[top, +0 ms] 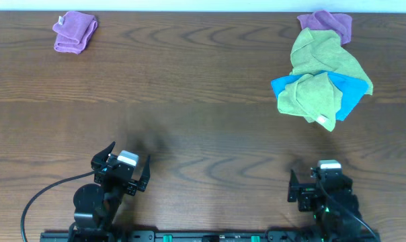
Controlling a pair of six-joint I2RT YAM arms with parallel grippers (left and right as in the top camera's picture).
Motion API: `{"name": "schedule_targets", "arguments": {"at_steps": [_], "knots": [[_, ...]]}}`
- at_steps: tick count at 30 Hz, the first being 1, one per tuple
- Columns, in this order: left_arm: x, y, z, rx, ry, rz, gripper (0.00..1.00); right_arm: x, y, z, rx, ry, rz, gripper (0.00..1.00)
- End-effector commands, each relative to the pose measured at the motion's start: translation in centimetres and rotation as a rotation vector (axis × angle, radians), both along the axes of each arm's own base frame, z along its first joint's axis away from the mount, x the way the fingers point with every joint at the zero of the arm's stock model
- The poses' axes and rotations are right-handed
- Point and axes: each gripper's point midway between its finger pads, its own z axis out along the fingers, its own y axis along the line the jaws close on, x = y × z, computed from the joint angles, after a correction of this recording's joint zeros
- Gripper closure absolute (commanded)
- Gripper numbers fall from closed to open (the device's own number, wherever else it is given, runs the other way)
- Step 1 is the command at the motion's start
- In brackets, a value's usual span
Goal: Fold the cloth
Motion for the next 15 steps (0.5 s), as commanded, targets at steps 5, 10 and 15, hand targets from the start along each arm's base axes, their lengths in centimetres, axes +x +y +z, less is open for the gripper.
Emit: {"name": "schedule_targets", "arguments": {"at_steps": [5,10,15], "knots": [[0.0,0.0,-0.9,0.009,0.016,-0.003,0.05,0.2,-0.2,-3.5,-0.031,0.061,-0.001,0.01],[0.0,0.0,-0.9,0.009,0.016,-0.003,0.05,0.9,0.0,-4.2,-0.028,0.047,-0.001,0.01],[0.0,0.0,-0.9,0.009,0.016,-0.003,0.05,0.9,0.0,-4.2,-0.028,0.047,-0.002,0.01]]}}
